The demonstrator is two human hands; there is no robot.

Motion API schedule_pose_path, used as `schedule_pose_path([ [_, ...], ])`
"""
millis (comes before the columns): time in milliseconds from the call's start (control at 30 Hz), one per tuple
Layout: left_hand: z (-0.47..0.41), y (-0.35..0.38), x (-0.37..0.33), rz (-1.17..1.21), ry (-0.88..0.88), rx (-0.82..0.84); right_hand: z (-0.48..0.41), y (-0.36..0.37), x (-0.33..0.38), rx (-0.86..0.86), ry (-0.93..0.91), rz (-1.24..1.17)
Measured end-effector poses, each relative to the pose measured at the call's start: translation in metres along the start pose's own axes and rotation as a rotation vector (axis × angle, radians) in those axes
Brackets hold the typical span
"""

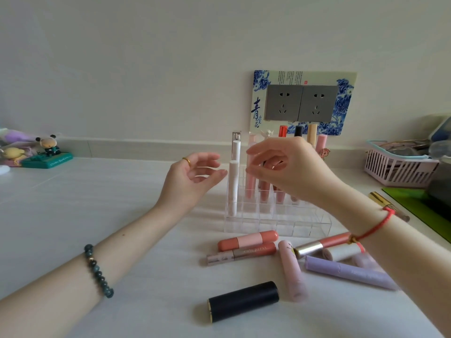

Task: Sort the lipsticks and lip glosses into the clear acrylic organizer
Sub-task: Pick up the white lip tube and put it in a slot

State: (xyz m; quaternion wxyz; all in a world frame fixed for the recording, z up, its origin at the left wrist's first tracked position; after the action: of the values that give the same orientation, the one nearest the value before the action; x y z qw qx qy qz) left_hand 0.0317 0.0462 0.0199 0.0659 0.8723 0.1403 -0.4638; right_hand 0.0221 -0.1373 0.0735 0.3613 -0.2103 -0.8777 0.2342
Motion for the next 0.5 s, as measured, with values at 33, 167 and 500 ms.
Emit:
schedule_pose_path([
  [33, 0.001, -0.004, -0.003, 0.001, 0.008, -0.012, 0.002, -0.005, 0.003, 0.001, -0.011, -0.002],
  [167, 0.017, -0.016, -0.013, -0.072, 0.034, 0.041, 0.016, -0.015, 0.008, 0.065, -0.076, 0.052],
  [500, 0.08, -0.029, -0.01, -0.454, 0.145, 0.378, 0.072, 0.0, -0.015, 0.399, -0.21, 0.358],
])
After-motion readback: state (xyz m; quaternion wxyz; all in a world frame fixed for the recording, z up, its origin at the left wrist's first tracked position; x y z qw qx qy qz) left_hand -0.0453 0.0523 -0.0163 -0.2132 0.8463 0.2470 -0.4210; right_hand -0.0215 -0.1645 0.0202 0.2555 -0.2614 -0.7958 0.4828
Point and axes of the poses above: each hand's wrist, its own z-axis away from the middle knuckle, its own y-axis out of the palm, x = y × z, the point moved 3 cm from there along -z, towards the middle knuckle, and after that the axes turned 8 degrees about -x, right-handed, at the moved point
